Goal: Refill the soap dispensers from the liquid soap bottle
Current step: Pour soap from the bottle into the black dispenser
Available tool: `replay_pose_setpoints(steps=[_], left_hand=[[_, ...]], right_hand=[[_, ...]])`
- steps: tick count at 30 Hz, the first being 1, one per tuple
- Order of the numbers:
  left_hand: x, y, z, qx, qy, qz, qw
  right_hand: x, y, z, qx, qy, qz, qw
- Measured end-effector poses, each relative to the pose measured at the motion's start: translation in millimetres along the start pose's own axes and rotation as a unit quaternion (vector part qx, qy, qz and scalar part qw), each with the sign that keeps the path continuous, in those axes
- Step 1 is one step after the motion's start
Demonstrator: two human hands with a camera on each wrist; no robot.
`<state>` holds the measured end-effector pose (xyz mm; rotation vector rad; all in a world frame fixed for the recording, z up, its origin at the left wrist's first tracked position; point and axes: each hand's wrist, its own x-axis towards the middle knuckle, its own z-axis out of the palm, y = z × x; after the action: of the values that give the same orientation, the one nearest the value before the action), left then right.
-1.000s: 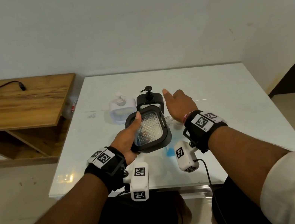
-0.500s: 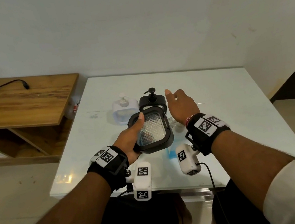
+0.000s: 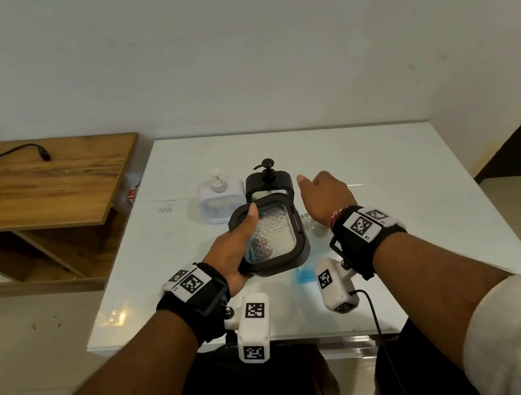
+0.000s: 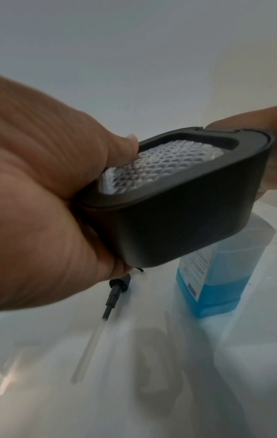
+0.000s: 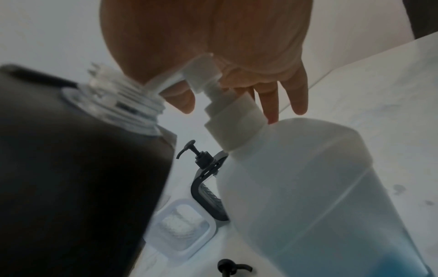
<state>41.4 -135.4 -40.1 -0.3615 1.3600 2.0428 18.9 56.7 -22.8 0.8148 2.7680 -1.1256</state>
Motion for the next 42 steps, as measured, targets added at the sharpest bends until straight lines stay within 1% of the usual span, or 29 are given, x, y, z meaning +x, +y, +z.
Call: replay_pose_setpoints(steps=[4,9,14,20,26,30,35,42], left_hand=[[0.0,0.3,-1.8,0.0,0.0,0.002,1.0],[-1.1,1.5,1.0,0.003,0.003,0.0,1.0],[-0.1,0.9,1.1,0.003,0.003,-0.005,1.0],[1.8,1.2,2.4,-0.001,-0.01,-0.002,1.0],[-1.1,1.3,2.2,0.006,-0.003,-0.001,1.0],[-2.4,-0.3,1.6,0.009,0.003,0.0,1.0],[-1.3,0.5,3.5,0.009,0.001,0.004,1.0],[1.8,1.2,3.2,0.011,-0.002,-0.004,1.0]], right_hand=[[-0.5,-1.5,-1.6,0.011,0.0,0.001,1.0],[-0.8,-10.3,-4.3,0.02,0.031,-0.034,0.999],[1.9,-14.6,-7.7,0.034,0.055,-0.034,0.997],[6.5,-3.6,-3.1,-0.025,0.01,0.017,0.999],[2.6,-2.4,0.5,-0.061,0.024,0.015,0.998],[2.2,-3.7,0.1,-0.072,0.021,0.001,0.997],[3.1,-11.1,-4.8,-0.09,0.036,-0.018,0.995],[6.6,-2.3,-5.2,-0.068,0.011,0.006,0.998]])
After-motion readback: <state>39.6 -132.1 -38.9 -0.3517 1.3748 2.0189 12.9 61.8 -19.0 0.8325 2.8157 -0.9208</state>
